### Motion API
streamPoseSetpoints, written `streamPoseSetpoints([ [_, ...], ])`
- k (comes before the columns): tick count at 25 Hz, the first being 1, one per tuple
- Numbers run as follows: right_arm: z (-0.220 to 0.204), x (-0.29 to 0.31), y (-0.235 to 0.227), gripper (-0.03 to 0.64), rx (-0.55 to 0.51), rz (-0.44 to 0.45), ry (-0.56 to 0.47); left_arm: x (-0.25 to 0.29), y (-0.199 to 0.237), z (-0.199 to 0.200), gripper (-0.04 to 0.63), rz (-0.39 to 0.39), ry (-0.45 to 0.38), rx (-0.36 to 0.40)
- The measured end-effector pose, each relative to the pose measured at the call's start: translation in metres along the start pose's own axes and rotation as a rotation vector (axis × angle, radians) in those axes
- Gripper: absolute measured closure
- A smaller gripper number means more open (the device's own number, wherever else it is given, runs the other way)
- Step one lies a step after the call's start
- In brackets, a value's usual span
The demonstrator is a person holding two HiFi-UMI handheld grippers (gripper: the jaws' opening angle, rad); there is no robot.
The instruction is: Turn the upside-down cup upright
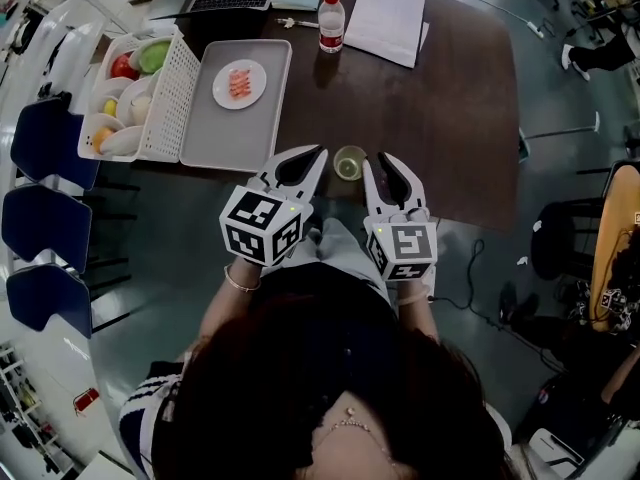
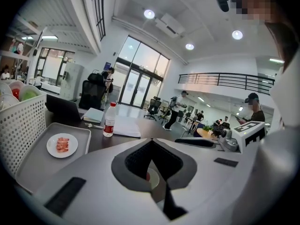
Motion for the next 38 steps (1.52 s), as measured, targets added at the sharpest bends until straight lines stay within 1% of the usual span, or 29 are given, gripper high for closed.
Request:
streamPoseSetpoints([
  [1, -0.003, 0.004, 0.001, 0.495, -0.005, 0.009, 0.013, 0.001, 0.002, 0.0, 0.594, -0.003, 0.004, -0.001],
  [6, -0.019, 0.019, 0.006, 0.456, -0.018, 0.017, 0.066, 0.004, 0.013, 0.0, 0.595, -0.01, 0.025, -0.013],
  [13, -0.044, 0.036, 0.011, 0.361, -0.018, 0.038, 0.131, 0.006, 0.025, -0.009, 0.594, -0.014, 0.069, -0.029],
  [21, -0.079, 0.055, 0.014, 0.281, -0.032, 0.068, 0.247, 0.012, 0.03, -0.017, 0.594, -0.02, 0.102, -0.041],
  [28, -0.105, 0.068, 0.016, 0.256, -0.055, 0.084, 0.326, 0.013, 0.037, -0.023, 0.594, -0.008, 0.118, -0.058],
  [38, -0.126, 0.08, 0.02, 0.256, -0.072, 0.087, 0.392, 0.01, 0.046, -0.03, 0.594, 0.017, 0.135, -0.075],
])
Point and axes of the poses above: the fingertips, and each gripper's own axes: x forward along the fingers, y to its left, z out of its top, the point moved 6 cm from there along -x, backward along the fingers, and after that the axes turned 8 degrees about -x, right-handed, at the moved point
